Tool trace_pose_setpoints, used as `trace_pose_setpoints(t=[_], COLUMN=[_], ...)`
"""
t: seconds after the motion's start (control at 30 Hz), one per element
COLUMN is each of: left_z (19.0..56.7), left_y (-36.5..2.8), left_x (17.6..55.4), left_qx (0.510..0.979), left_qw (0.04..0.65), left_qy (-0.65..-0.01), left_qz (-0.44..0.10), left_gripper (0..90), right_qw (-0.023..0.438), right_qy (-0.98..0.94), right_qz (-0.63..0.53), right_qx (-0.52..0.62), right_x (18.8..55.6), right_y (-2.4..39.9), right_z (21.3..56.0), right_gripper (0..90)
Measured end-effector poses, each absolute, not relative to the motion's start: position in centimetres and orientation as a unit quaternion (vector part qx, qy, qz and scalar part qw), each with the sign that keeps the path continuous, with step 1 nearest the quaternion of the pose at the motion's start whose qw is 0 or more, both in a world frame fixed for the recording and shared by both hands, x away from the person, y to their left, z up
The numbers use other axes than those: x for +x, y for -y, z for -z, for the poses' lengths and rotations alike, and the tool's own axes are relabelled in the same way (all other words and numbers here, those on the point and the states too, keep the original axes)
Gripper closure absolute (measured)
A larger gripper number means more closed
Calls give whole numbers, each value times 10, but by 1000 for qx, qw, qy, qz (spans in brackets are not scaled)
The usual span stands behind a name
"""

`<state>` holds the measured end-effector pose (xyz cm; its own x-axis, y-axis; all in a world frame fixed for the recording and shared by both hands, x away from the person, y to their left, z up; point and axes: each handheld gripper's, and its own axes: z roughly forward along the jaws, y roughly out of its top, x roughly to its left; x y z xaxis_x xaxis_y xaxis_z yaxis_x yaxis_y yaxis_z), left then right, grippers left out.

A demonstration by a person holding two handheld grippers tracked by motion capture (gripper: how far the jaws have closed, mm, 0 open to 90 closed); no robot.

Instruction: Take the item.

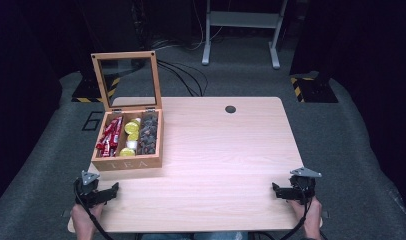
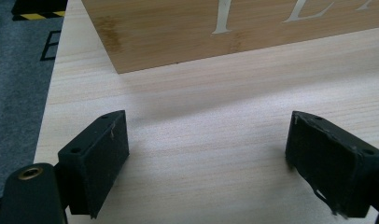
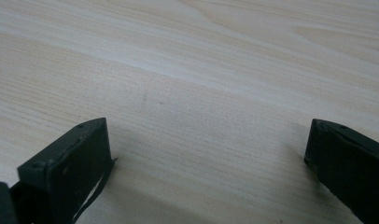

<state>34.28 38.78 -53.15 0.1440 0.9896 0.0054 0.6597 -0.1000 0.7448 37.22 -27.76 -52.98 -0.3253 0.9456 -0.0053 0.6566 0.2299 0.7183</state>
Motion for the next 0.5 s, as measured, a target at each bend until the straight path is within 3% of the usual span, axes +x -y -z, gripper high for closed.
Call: trace_pose_setpoints(t=[0.5], left_z=[531], left_y=[-388], left_x=[343], left_qx=[689], left_qw=[307], left_qy=[-598], left_qz=[-269], left_gripper=[132], right_qw=[232], right_qy=[-745], right_qz=[-314], right_qx=[541], right_x=[370], right_y=[275], right_z=[530], right_gripper=[0])
